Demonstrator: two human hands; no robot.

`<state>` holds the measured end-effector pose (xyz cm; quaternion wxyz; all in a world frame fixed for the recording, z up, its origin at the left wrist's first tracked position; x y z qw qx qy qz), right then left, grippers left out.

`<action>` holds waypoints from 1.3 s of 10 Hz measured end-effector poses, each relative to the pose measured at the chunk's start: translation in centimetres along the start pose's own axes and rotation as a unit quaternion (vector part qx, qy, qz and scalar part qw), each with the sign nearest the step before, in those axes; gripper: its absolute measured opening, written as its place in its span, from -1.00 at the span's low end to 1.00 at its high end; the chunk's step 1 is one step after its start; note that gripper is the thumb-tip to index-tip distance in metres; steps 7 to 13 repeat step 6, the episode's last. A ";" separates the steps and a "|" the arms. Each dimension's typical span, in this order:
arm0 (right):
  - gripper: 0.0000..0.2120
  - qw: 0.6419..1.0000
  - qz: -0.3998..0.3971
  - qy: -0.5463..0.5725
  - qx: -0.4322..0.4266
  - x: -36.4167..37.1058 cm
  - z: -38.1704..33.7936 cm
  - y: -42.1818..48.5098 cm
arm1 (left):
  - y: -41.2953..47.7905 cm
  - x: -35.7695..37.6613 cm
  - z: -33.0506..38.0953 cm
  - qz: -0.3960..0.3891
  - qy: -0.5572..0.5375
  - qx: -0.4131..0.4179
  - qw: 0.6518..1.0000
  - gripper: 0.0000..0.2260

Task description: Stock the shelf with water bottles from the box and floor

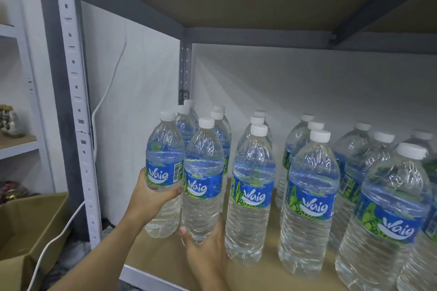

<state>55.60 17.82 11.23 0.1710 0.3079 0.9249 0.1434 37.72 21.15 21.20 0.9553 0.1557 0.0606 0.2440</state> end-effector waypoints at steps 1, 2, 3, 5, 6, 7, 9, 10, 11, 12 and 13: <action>0.10 1.000 -0.015 0.007 0.015 0.2 0.0 -0.1 | 0.0 0.0 -0.4 0.008 -0.002 -0.008 1.000 -0.23; 0.15 0.999 -0.024 0.005 0.036 0.1 -0.1 -0.1 | -0.3 0.2 -0.1 0.014 0.008 -0.010 1.000 -0.26; 0.16 0.999 -0.024 0.024 0.038 -0.2 -0.6 0.0 | -0.7 0.1 0.0 0.018 0.009 -0.023 1.000 -0.30; 0.20 0.992 -0.107 0.029 0.062 -1.0 -0.6 -0.6 | -4.3 -0.8 -2.1 -0.036 0.130 -0.093 0.986 -0.45; 0.08 0.985 -0.158 0.028 0.056 -2.6 -0.3 -1.4 | -7.7 -1.3 -3.2 -0.017 0.351 -0.042 0.935 -0.48; 0.08 0.985 -0.158 0.028 0.056 -2.6 -0.3 -1.4 | -7.7 -1.3 -3.2 -0.017 0.351 -0.042 0.935 -0.48; 0.08 0.985 -0.158 0.028 0.056 -2.6 -0.3 -1.4 | -7.7 -1.3 -3.2 -0.017 0.351 -0.042 0.935 -0.48; 0.08 0.985 -0.158 0.028 0.056 -2.6 -0.3 -1.4 | -7.7 -1.3 -3.2 -0.017 0.351 -0.042 0.935 -0.48; 0.08 0.985 -0.158 0.028 0.056 -2.6 -0.3 -1.4 | -7.7 -1.3 -3.2 -0.017 0.351 -0.042 0.935 -0.48; 0.08 0.985 -0.158 0.028 0.056 -2.6 -0.3 -1.4 | -7.7 -1.3 -3.2 -0.017 0.351 -0.042 0.935 -0.48; 0.08 0.985 -0.158 0.028 0.056 -2.6 -0.3 -1.4 | -7.7 -1.3 -3.2 -0.017 0.351 -0.042 0.935 -0.48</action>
Point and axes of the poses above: each hand's wrist, its own y-axis towards the middle knuckle, its own x-axis out of the palm, z = x × y, the point moved 5 cm from there along y, towards the middle knuckle, and after that the axes turned 15 degrees about z, right-handed, at the moved point
